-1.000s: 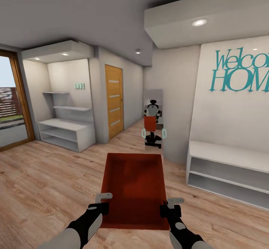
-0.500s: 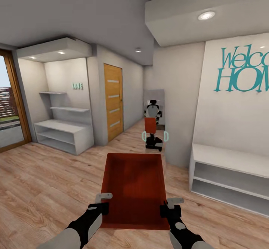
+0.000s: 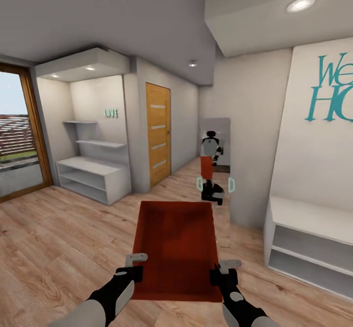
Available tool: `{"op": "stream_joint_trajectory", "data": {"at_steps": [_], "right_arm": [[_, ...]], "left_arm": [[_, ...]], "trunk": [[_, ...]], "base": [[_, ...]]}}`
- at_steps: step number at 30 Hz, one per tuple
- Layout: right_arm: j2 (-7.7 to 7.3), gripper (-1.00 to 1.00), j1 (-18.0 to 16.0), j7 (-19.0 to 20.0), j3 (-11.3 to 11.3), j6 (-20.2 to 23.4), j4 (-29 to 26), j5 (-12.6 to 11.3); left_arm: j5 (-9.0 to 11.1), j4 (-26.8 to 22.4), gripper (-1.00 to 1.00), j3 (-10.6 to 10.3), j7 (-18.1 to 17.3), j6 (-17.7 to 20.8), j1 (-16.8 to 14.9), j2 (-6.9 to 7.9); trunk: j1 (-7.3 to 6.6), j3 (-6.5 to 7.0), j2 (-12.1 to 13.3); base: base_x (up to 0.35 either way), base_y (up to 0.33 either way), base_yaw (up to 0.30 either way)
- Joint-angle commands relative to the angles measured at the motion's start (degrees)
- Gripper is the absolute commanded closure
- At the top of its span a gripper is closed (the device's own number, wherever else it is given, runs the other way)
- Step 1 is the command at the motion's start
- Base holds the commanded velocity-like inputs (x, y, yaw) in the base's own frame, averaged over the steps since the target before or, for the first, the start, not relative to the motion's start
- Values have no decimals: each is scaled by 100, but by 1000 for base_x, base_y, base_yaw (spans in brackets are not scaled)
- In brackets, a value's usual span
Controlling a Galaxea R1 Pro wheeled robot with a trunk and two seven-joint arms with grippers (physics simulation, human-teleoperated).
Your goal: Move the two storage containers from the living room to the garage. In the garage, place one container on the floor and stack the other container on top of it (either order is fine).
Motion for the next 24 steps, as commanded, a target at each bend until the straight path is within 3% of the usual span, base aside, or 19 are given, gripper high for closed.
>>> {"op": "stream_joint_trajectory", "data": {"at_steps": [1,24], "right_arm": [[0,100,-4,-20,-192,-21,6,30],[0,100,-4,-19,-192,-21,6,29]], "left_arm": [[-96,-27,100,75,78,40,-4,41],[-94,-34,100,73,78,40,-6,41]], "trunk": [[4,-9,-7],[4,-9,-7]], "base": [[322,0,270],[321,0,271]]}}
